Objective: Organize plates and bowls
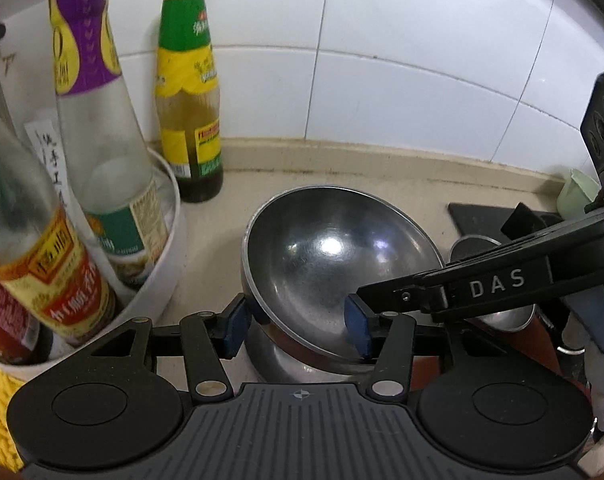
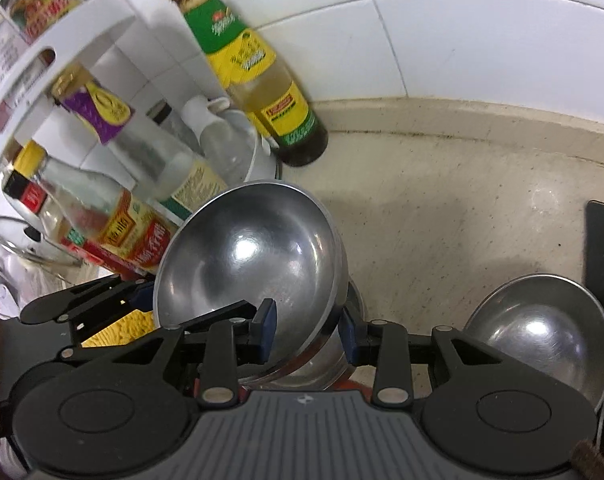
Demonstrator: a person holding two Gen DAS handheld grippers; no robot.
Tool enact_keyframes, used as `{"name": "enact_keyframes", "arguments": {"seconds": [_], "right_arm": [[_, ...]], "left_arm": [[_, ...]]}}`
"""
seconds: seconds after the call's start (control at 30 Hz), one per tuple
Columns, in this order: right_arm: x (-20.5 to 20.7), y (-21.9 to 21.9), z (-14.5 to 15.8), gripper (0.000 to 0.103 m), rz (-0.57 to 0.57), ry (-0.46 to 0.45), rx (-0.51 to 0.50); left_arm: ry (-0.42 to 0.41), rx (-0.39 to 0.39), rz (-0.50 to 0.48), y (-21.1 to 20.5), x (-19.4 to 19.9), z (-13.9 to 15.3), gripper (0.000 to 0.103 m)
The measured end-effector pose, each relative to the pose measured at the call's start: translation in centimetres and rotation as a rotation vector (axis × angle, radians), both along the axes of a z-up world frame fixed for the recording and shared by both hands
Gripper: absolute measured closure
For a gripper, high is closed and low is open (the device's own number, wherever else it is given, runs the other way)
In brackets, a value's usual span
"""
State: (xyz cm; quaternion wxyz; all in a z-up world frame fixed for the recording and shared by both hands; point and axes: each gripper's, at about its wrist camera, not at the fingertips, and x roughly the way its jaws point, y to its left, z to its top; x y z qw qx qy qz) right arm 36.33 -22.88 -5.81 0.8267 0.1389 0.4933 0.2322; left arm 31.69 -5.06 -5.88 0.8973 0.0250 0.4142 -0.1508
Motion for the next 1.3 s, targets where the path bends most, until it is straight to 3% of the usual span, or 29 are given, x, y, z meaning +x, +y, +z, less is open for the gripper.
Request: {"name": "enact_keyframes", "arguments": {"seconds": [0.23,0.47,0.7,0.87,1.0,1.3], "right_arm": [[-0.1,1.2,-1.1,0.065,0.026,0.036,-0.055],[-0.4,1.7,-1.0,0.062,0.041,-0.006,-0.132],[-0.6,0.1,-1.0,0.062,-0.007,0.003,-0.111],[-1.9,-3.3,1.0,0.061,-0.078,-0.037,-0.054],[-3.0,-6.8,2.1,0.058,-0.162,-0.071,-0.078],[-4.9,-14.1,0.3,0.056,-0.359,-0.024,-0.071]], "left_arm": [[0.04,0.012,-0.006,0.8,-0.6,-1.1,0.044],[0.029,0.022,0.02,1.9,-0.5,-0.9,0.041],[-0.002,0.001,0.008,1.5,-0.9,0.5,0.037],[-0.028,-0.035,-0.055,-1.1,-1.5,1.7,0.033],[-0.034,-0.071,-0.136,-4.4,-2.0,2.2,0.03],[0.004,-0.066,-0.23,-11.6,-1.0,0.4,0.027]]}}
